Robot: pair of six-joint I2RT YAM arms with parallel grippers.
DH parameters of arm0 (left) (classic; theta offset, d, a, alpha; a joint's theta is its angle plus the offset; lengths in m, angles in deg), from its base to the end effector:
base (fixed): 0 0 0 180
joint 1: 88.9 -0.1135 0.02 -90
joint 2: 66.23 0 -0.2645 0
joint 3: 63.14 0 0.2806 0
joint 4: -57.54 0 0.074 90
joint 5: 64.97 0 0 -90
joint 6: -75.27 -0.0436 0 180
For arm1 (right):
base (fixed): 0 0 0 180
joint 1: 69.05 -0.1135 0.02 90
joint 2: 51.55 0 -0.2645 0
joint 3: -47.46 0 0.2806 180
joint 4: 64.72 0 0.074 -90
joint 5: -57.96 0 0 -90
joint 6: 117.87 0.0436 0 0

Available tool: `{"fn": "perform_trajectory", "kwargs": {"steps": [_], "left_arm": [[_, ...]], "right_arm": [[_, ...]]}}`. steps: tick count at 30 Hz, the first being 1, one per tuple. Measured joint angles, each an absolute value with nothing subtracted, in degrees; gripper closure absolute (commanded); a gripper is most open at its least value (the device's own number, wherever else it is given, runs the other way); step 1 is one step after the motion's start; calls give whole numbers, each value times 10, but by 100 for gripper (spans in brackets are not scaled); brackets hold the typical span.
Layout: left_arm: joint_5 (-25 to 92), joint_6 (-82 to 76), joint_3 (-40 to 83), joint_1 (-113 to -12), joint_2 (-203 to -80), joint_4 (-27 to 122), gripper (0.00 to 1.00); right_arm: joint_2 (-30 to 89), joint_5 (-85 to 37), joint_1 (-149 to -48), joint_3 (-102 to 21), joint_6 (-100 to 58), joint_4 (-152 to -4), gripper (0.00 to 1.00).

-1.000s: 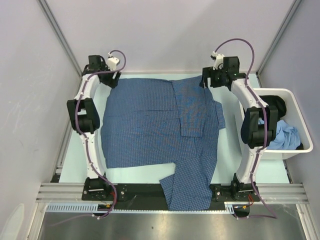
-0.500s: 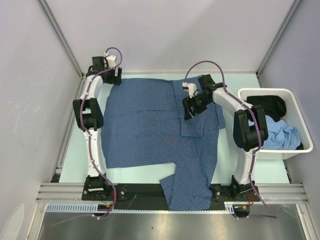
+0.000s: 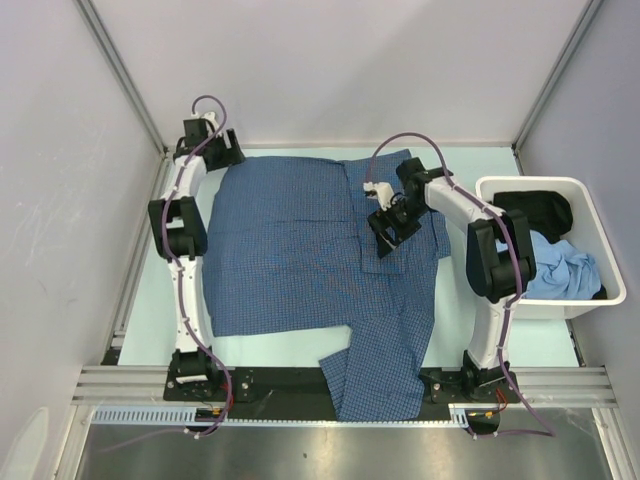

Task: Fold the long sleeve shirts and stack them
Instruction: Flatten the shirt out

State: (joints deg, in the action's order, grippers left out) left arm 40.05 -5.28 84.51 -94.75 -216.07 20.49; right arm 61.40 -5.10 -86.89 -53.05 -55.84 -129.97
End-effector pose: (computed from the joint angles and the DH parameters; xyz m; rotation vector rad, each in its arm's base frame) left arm 0.6169 0.0519 0.1622 -0.1596 2.2428 -0.3291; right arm 0.3949 0.1478 0.1863 -1.1640 2.5679 0.6456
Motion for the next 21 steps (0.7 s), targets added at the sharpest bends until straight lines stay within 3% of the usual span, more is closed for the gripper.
{"fn": "perform_trajectory", "kwargs": {"steps": [3,8,9,10,12,16,21], "left_arm": [[405,-24,848,-954,-2180,214,17],[419,25,859,-962,-2191,241,28],[422,35,859,-962,-2192,242,27],[424,43,858,-962,-2192,243,18],[438,59,846,-962,-2192,253,9],[478,68,819,-968,-2178,286,4],[551,3,668,-992,-2057,297,2]], "right_arm": [[614,-61,-872,-532,-560,-1315,14],[614,-60,-847,-539,-548,-1336,14],[614,-59,-838,-540,-544,-1341,14],[614,-58,-834,-540,-542,-1345,14],[614,-56,-820,-541,-538,-1353,14],[612,-48,-807,-539,-534,-1363,15],[566,-24,-770,-498,-546,-1391,18]]}}
